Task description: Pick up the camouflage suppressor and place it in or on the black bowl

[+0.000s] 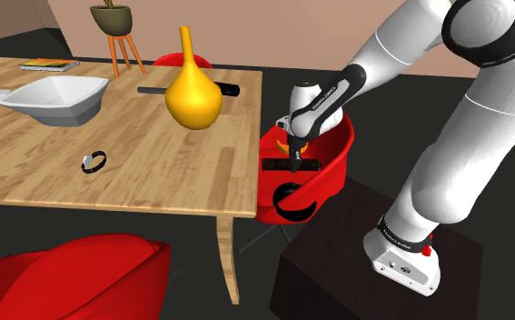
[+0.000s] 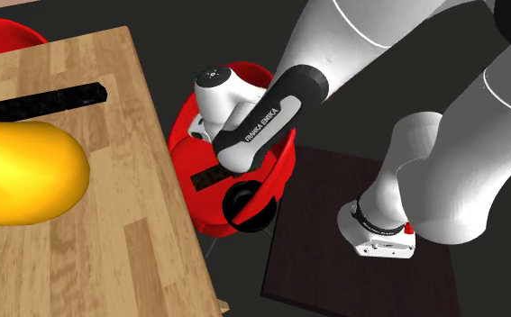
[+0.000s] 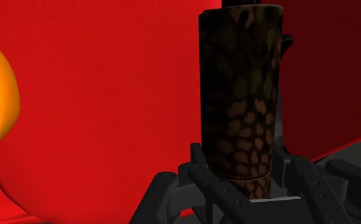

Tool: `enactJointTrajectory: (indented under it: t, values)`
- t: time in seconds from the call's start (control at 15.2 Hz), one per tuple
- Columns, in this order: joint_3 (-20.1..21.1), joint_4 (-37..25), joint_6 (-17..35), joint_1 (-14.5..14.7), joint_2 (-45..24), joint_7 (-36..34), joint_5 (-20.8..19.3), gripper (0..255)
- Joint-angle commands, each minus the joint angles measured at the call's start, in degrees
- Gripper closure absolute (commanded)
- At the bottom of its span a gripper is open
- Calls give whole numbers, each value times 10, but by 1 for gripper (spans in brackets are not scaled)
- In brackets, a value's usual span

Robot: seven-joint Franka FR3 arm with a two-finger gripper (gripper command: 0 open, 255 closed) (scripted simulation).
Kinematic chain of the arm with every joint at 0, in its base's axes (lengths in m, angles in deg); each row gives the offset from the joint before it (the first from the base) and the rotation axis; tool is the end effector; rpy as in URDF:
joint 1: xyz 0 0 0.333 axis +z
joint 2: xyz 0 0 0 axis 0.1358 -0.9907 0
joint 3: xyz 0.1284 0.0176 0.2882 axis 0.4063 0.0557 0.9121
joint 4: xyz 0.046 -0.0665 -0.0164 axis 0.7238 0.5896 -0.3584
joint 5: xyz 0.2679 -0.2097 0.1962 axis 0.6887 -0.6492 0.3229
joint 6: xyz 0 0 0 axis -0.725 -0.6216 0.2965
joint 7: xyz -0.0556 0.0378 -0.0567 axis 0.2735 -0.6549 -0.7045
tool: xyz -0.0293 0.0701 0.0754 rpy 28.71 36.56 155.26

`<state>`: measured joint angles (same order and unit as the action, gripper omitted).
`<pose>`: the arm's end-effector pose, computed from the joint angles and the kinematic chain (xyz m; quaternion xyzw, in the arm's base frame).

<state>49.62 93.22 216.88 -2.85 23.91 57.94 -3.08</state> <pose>0.4253 -0.0479 0.2438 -0.9318 -0.3628 0.0090 0.0086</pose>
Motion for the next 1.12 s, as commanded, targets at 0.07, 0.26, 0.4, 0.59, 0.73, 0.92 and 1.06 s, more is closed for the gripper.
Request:
enactJointTrajectory:
  t: [0.07,0.26,0.4,0.59,0.73,0.92,1.06]
  values:
    - [16,56,13,15,44,-44,-13,255]
    - [38,109,23,30,88,-88,-20,255]
    - [52,135,38,39,98,-108,-18,255]
    - [49,135,72,43,65,-103,-11,255]
    - [47,135,94,47,42,-98,-4,255]
    - [42,132,127,56,6,-87,10,255]
    - [42,130,149,60,-18,-77,24,255]
